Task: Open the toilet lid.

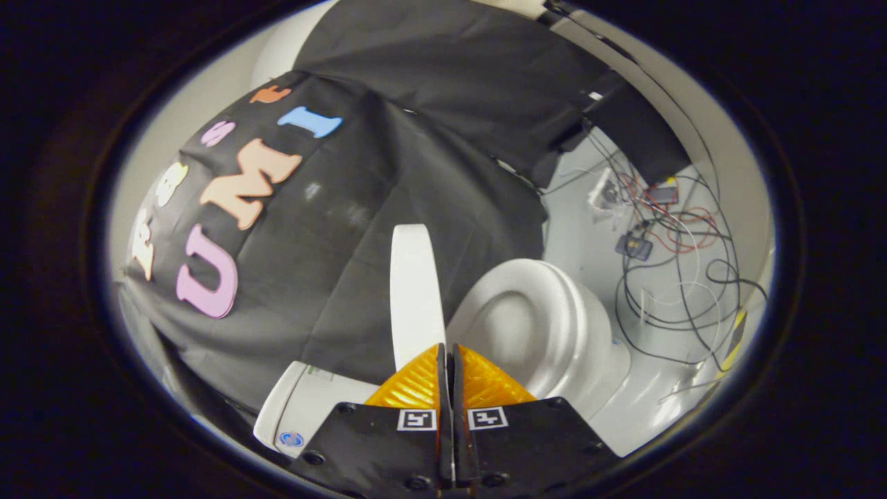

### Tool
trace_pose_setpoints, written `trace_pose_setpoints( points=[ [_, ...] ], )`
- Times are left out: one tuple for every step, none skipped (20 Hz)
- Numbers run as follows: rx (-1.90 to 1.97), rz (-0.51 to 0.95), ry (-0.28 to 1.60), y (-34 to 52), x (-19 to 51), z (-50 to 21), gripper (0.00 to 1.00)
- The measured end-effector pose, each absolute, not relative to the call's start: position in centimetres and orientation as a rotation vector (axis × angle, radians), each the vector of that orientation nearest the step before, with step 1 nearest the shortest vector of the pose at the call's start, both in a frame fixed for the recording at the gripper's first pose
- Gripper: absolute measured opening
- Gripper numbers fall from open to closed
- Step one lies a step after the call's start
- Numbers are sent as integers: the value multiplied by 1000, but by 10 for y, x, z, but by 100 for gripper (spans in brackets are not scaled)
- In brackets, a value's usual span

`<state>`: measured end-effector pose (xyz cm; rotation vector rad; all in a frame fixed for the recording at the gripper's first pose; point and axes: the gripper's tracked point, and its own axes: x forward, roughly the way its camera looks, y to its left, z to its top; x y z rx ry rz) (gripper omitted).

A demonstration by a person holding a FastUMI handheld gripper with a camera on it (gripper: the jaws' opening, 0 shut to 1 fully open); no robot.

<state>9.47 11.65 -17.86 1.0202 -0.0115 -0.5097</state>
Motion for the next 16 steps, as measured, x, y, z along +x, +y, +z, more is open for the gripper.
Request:
trace_pose_setpoints(
  points=[
    [986, -491, -10, 121, 97, -169, 2],
    [954, -476, -8, 125, 99, -161, 2],
    [932, -466, -8, 129, 101, -154, 2],
    [919, -455, -13, 132, 103, -147, 2],
    [908, -445, -16, 136, 105, -142, 2],
    [891, -435, -20, 141, 107, -137, 2],
    [871, -423, -21, 143, 108, -131, 2],
    [855, -411, -23, 146, 110, -126, 3],
    [841, -399, -26, 148, 112, -122, 3],
    [826, -387, -29, 152, 114, -116, 3],
    [802, -373, -31, 156, 117, -110, 4],
    [766, -354, -28, 161, 119, -103, 4],
    [723, -334, -22, 167, 123, -94, 4],
    [681, -310, -22, 173, 128, -84, 5],
    [654, -291, -32, 176, 131, -73, 5],
    [655, -278, -59, 177, 136, -61, 5]
  ],
)
